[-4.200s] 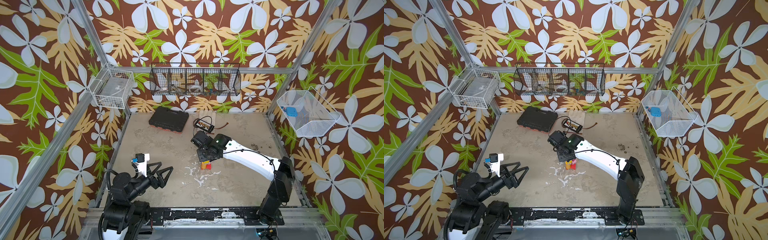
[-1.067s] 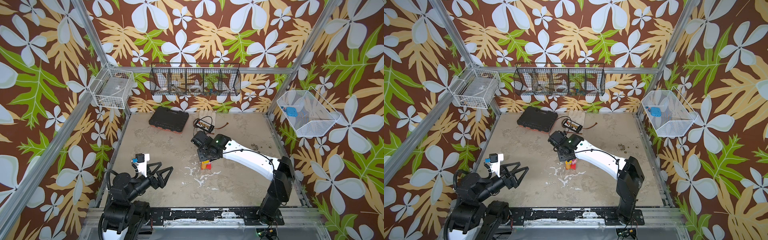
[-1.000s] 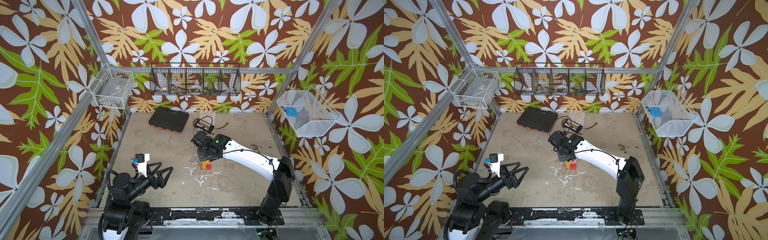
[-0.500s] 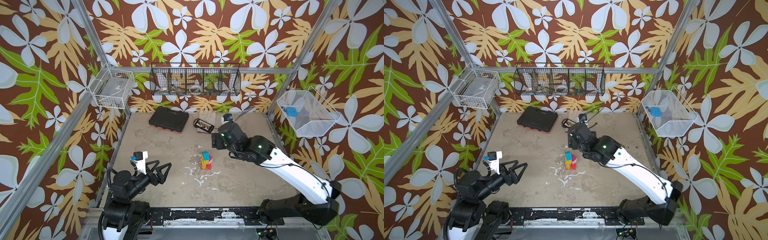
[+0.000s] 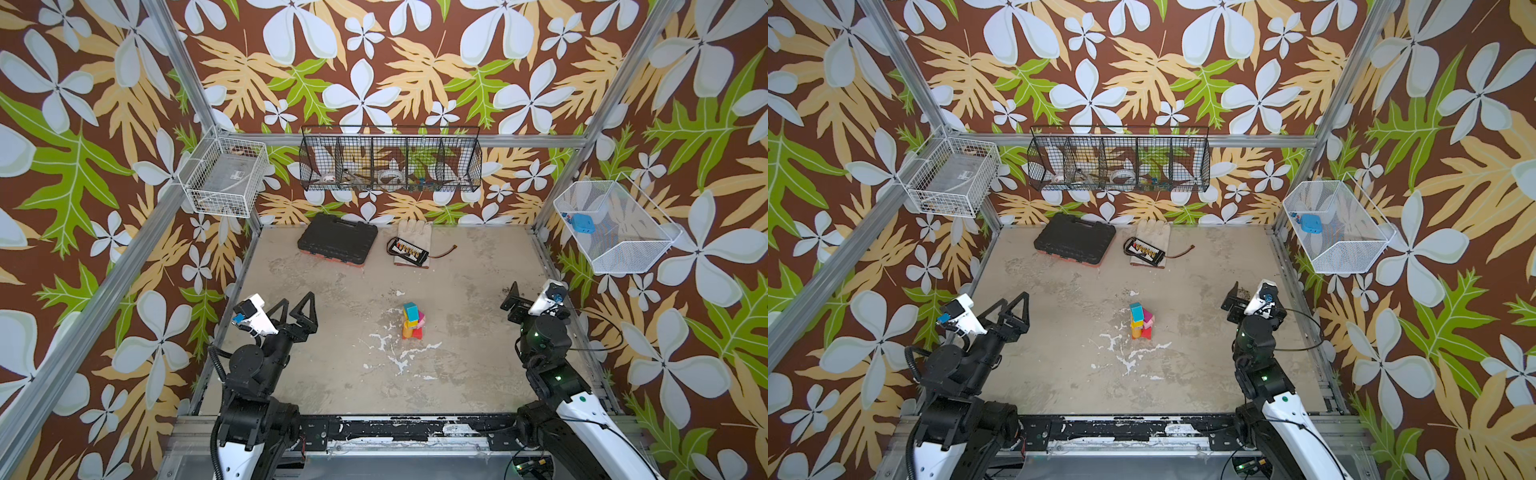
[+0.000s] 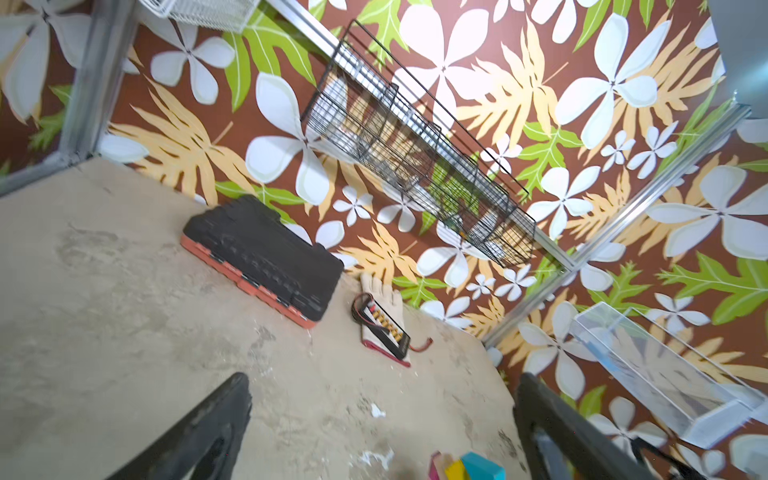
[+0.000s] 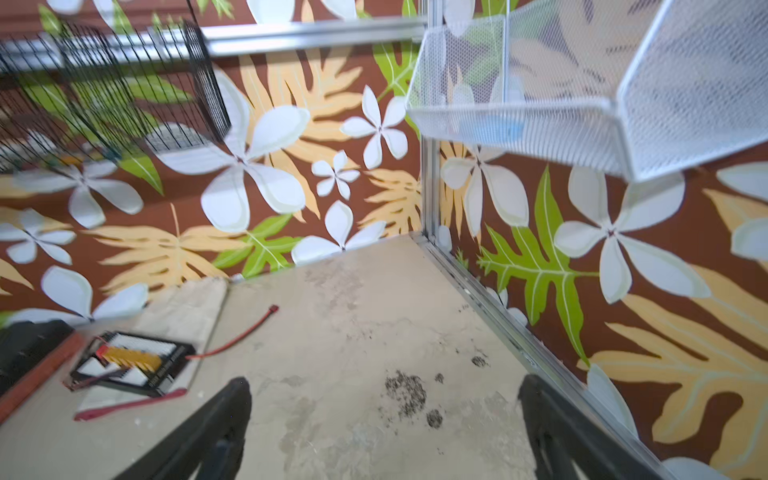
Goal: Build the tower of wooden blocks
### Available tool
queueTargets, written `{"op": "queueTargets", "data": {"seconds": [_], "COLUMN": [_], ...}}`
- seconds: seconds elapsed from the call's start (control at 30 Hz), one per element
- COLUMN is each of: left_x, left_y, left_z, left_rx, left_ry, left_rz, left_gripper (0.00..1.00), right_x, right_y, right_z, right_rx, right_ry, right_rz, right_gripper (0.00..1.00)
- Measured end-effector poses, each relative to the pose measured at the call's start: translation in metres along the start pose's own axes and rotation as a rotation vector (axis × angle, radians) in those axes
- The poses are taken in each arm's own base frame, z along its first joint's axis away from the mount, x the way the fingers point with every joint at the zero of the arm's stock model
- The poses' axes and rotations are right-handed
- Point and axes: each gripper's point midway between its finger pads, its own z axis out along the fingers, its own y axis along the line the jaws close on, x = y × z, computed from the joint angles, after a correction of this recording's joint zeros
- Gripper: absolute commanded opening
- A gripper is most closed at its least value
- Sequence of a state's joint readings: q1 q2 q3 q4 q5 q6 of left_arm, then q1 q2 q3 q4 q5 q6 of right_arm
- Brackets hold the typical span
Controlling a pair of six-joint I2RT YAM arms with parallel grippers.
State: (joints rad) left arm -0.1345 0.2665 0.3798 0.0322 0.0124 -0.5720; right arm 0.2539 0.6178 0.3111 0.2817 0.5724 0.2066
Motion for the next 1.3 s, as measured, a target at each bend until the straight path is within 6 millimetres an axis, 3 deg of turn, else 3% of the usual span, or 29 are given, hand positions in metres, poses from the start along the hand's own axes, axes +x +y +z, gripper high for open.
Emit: {"op": "queueTargets", "data": {"seconds": [0.13,0.23,0.43,0.5,0.6,0.73,0.87,1.03,1.17,1.3], "left_x": [0.047,0.063,0.075,0.081,0.084,0.095,0.111,0.095,0.086,0.089], "left_y": [0.064,0.108,0.143,0.151,0.153,0.155,0.156,0.143,0.145,0.148], "left_z": [0.029,0.037,0.04,0.04,0.049,0.055,0.059,0.075,0.085,0.086], "left_rx": [-0.207,-0.393,-0.501,-0.517,-0.515,-0.476,-0.421,-0.383,-0.396,-0.394], "left_ry": [0.048,0.05,0.012,0.015,0.02,0.033,0.069,0.006,-0.009,0.012], "left_rz": [0.059,0.102,0.282,0.332,0.401,0.475,0.531,0.538,0.535,0.535], "left_gripper": [1.0,1.0,1.0,1.0,1.0,1.0,1.0,1.0,1.0,1.0], "right_x": [0.042,0.062,0.107,0.104,0.098,0.112,0.11,0.107,0.107,0.107], "right_y": [-0.006,-0.006,-0.01,-0.007,0.005,-0.008,0.008,0.014,0.018,0.022], "right_z": [0.005,0.01,0.039,0.049,0.052,0.066,0.075,0.077,0.076,0.075], "right_rx": [-0.003,-0.008,0.018,0.019,-0.046,-0.036,-0.112,-0.14,-0.158,-0.167], "right_ry": [0.021,0.032,0.149,0.142,0.094,0.116,0.105,0.094,0.091,0.091], "right_rz": [-0.073,-0.123,-0.213,-0.207,-0.192,-0.155,-0.138,-0.132,-0.131,-0.133], "right_gripper": [1.0,1.0,0.93,0.93,0.96,0.96,1.0,1.0,1.0,1.0]}}
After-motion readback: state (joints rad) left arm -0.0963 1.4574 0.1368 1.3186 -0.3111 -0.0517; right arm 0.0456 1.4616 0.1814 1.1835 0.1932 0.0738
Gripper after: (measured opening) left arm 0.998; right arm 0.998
